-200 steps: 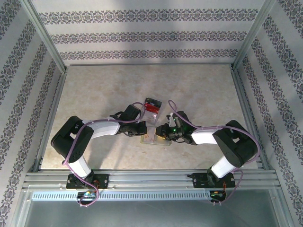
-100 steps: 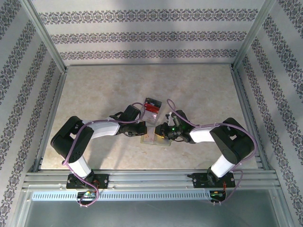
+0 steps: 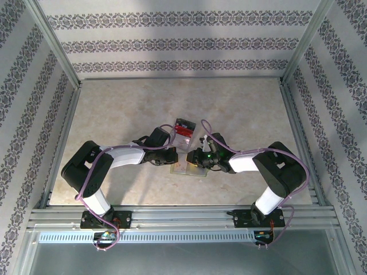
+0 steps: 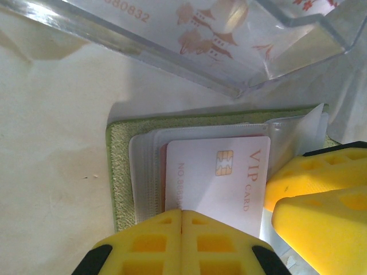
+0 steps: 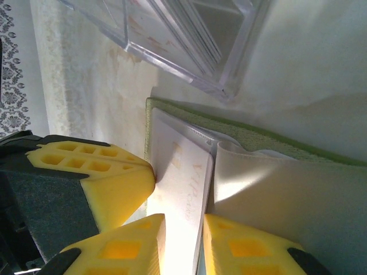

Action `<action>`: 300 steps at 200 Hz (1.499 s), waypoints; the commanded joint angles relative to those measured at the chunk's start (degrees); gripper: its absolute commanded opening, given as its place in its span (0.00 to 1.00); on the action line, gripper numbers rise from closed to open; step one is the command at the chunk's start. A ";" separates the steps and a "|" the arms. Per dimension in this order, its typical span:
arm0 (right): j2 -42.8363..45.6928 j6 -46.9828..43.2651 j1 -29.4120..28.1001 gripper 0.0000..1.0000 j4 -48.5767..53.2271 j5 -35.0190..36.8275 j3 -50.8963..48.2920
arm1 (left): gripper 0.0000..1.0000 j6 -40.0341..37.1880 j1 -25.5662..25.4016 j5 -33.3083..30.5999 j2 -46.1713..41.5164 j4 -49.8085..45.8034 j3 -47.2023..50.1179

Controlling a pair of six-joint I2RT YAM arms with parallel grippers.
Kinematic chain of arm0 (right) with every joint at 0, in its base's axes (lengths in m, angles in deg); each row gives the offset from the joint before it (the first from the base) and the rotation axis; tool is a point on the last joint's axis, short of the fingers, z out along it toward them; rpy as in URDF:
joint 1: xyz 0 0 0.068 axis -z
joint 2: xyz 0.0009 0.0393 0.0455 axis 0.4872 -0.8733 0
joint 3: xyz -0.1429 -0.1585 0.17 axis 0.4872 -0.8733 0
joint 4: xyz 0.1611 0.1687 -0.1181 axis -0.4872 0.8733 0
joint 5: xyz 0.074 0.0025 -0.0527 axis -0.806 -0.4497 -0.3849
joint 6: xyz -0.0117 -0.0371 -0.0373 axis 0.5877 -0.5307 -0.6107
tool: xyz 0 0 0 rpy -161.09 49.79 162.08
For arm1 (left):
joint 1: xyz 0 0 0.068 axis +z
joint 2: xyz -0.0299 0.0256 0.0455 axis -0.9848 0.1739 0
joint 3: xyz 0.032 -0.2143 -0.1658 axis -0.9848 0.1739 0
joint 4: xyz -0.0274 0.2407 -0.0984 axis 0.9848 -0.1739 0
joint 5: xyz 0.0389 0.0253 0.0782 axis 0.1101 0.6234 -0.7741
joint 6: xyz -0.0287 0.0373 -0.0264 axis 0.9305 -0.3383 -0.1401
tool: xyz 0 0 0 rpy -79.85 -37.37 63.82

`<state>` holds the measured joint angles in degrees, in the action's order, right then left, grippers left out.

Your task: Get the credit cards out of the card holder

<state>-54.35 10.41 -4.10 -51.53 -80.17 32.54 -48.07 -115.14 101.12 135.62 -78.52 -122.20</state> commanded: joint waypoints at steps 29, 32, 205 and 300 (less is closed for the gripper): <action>0.50 1.10 -0.58 0.23 -4.03 -1.19 0.31 | 0.03 -0.22 0.18 -0.96 0.41 -2.37 1.57; 0.40 1.06 -0.58 0.22 -4.10 -1.25 0.27 | 0.03 -0.26 0.18 -0.94 0.41 -2.32 1.57; -0.66 0.21 -1.57 0.24 0.85 1.14 0.38 | 0.04 0.41 0.11 0.52 -2.24 -0.42 2.10; -0.22 -2.99 -2.15 0.24 10.34 3.37 2.95 | 0.07 -0.11 0.96 -0.50 -3.76 -3.18 0.99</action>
<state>-55.23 9.67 -5.30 -48.06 -78.40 34.59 -48.04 -114.75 100.50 130.57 -80.05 -121.24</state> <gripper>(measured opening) 0.237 0.078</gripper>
